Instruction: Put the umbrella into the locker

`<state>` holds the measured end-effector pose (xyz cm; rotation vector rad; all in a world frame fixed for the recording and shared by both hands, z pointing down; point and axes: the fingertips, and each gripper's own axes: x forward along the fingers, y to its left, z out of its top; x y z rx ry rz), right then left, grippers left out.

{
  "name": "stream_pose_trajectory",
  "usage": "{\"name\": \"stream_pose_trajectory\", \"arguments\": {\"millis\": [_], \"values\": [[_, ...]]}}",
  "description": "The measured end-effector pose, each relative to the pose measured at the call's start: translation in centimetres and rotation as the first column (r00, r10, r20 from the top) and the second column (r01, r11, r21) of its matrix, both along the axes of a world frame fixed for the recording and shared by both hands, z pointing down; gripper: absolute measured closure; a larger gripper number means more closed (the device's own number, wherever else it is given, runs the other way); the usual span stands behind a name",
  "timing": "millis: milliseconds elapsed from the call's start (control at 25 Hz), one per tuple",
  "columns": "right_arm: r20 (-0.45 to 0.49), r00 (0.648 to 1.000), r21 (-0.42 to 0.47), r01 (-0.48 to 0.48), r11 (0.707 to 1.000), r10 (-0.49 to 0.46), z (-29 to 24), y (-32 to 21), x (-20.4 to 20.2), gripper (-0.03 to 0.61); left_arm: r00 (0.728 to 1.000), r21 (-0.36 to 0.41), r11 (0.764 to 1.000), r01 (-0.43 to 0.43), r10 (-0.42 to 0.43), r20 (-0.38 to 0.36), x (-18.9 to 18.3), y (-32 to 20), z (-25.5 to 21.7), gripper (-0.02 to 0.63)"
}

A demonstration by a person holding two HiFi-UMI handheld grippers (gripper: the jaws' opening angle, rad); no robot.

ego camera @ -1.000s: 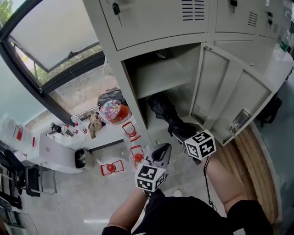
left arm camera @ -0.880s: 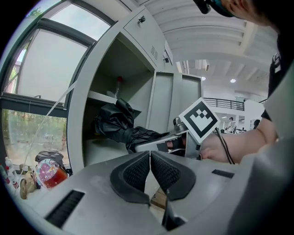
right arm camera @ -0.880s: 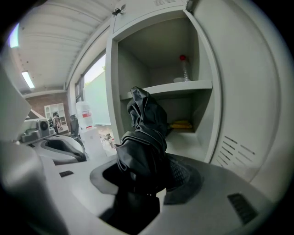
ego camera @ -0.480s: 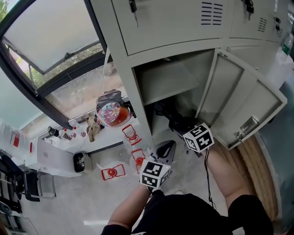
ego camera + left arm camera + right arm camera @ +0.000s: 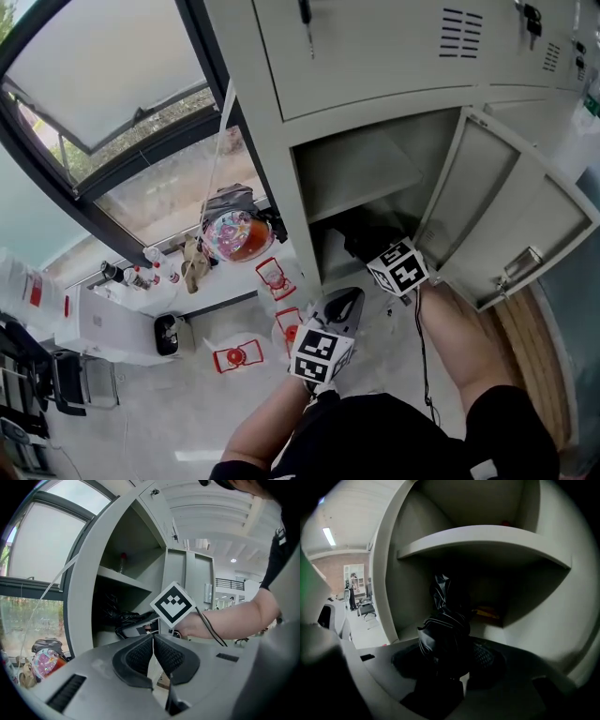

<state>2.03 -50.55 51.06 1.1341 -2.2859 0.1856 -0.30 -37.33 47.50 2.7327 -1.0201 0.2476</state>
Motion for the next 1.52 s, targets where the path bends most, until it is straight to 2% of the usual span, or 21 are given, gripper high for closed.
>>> {"name": "stream_pose_trajectory", "arguments": {"millis": [520, 920, 1080, 1520], "values": [[-0.123, 0.992, 0.004, 0.014, 1.0, -0.014, 1.9, -3.9, -0.7, 0.311, 0.999, -0.003, 0.999, -0.036, 0.036, 0.03, -0.9, -0.5, 0.7, 0.594], [-0.19, 0.982, -0.028, 0.01, 1.0, -0.016, 3.7, -4.9, -0.3, 0.311, 0.997, 0.007, 0.998, -0.06, 0.06, 0.047, -0.9, -0.4, 0.6, 0.594], [-0.219, 0.975, -0.012, 0.025, 1.0, -0.027, 3.0, -5.0, -0.7, 0.31, 0.997, 0.011, 0.998, -0.062, 0.061, 0.046, -1.1, -0.2, 0.5, 0.594], [-0.21, 0.977, -0.05, 0.025, 0.998, -0.035, 5.0, -5.2, -0.6, 0.293, 0.996, 0.008, 0.998, -0.068, 0.067, 0.051, -1.2, 0.2, 0.7, 0.594]]}}
